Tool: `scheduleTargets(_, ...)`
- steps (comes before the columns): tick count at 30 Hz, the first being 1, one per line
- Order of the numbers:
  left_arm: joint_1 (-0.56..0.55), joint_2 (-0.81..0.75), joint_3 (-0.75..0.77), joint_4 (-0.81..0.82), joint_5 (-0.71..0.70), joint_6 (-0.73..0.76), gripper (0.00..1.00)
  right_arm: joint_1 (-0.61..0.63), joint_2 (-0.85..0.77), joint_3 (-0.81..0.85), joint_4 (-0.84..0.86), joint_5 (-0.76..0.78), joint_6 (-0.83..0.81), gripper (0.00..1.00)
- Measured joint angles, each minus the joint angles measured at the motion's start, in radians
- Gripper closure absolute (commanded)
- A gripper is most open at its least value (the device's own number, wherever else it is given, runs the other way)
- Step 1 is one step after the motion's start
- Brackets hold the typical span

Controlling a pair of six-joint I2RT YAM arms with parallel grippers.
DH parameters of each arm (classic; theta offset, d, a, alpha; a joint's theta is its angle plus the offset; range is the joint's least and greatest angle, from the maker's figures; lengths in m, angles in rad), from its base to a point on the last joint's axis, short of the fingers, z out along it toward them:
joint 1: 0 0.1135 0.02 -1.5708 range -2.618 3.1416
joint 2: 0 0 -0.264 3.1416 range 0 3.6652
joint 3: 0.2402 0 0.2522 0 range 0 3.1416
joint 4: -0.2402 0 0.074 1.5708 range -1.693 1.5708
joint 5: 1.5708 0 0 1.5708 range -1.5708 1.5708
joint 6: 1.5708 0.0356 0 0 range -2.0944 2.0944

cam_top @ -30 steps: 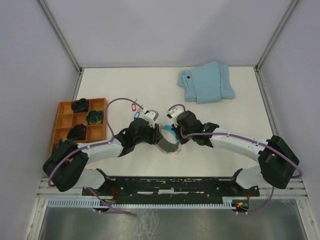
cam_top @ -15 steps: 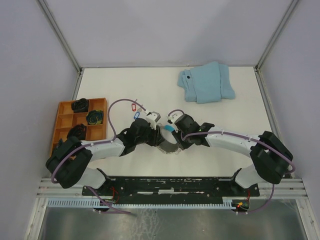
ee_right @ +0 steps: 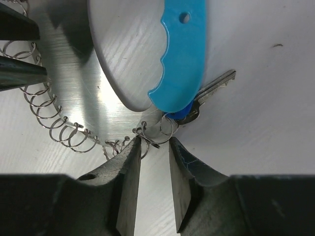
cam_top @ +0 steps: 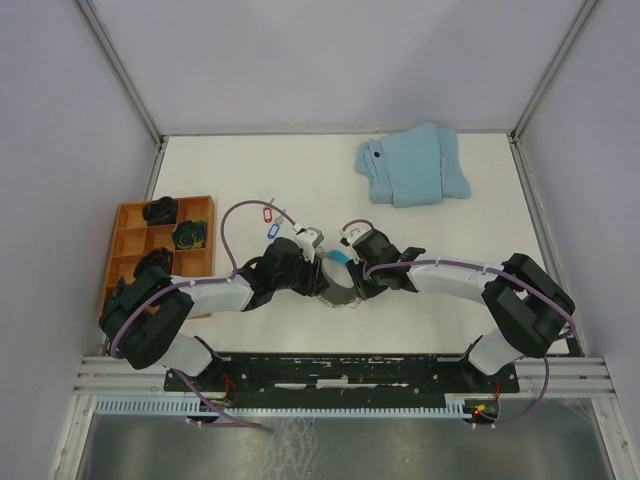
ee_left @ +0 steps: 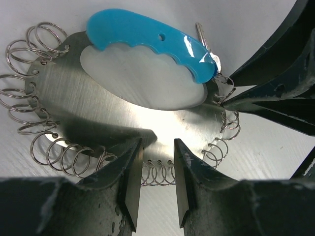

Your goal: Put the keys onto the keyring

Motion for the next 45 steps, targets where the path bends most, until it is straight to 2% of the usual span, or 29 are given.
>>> scheduleTargets(16, 0.0, 0.026, 0.008, 0.0, 0.018, 0.0, 0.62, -0.001, -0.006, 0.001, 0.013, -0.084, 0.004, 0.79)
scheduleTargets(30, 0.0, 0.047, 0.018, 0.002, 0.032, 0.0, 0.62, 0.0, -0.024, 0.025, -0.003, -0.101, 0.003, 0.78)
scheduleTargets(45, 0.0, 0.06, 0.024, 0.008, 0.05, 0.0, 0.62, 0.008, 0.052, 0.089, -0.027, -0.106, -0.027, 0.79)
